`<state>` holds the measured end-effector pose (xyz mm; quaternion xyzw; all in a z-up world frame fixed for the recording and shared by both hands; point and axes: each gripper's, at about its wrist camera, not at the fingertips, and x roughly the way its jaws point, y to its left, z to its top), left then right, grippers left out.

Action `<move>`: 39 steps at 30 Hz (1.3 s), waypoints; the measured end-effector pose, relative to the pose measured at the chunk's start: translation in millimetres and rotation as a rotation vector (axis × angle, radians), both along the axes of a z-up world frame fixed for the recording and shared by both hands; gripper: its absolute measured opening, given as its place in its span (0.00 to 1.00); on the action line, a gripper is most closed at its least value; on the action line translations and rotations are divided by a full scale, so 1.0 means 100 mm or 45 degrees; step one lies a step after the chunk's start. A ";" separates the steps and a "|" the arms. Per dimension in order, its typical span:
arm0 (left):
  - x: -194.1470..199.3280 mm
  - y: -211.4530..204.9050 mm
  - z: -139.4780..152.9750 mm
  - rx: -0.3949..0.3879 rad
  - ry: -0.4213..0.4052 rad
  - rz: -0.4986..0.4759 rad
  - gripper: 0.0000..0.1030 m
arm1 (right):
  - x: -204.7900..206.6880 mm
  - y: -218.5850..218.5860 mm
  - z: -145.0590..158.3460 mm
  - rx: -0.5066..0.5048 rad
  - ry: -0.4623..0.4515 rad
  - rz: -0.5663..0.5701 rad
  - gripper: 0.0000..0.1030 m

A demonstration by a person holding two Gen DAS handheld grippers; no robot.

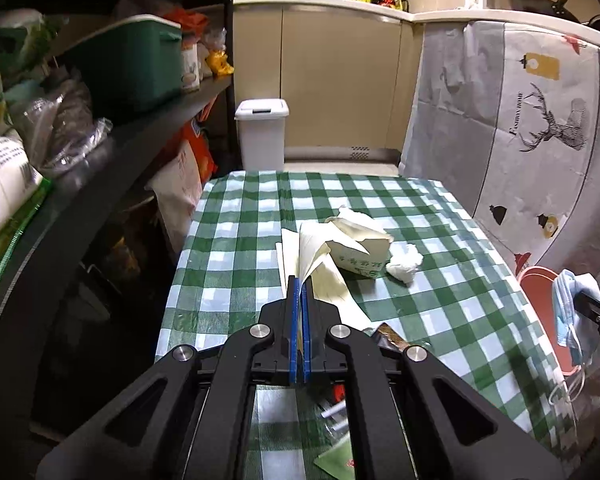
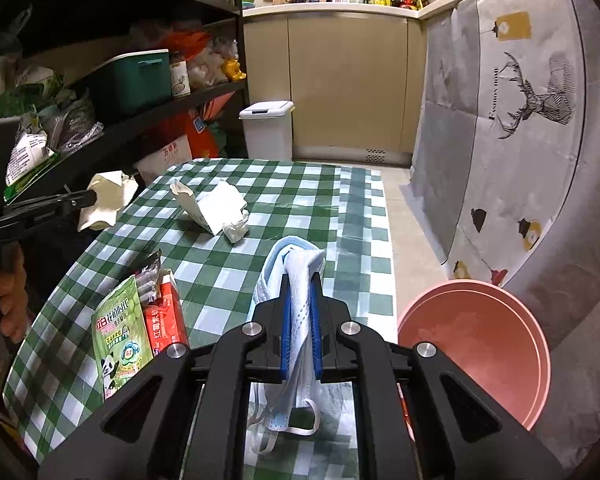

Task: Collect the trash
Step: 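Carry the face mask with the right tool over the bucket while the left carries the paper strip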

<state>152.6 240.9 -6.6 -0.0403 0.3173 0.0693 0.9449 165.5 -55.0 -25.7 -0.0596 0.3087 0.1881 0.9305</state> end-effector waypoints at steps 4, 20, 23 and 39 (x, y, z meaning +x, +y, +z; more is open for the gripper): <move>-0.09 -0.07 0.08 -0.003 -0.022 -0.010 0.02 | -0.06 -0.07 0.08 0.008 -0.025 -0.021 0.09; -0.29 -0.49 0.31 -0.037 -0.085 -0.103 0.02 | -0.14 -0.32 0.24 -0.002 -0.103 -0.111 0.09; -0.30 -0.60 0.28 -0.040 -0.084 -0.125 0.02 | -0.13 -0.36 0.26 -0.004 -0.121 -0.135 0.09; -0.31 -1.17 0.22 -0.034 -0.082 -0.239 0.02 | -0.11 -0.66 0.38 0.043 -0.174 -0.245 0.09</move>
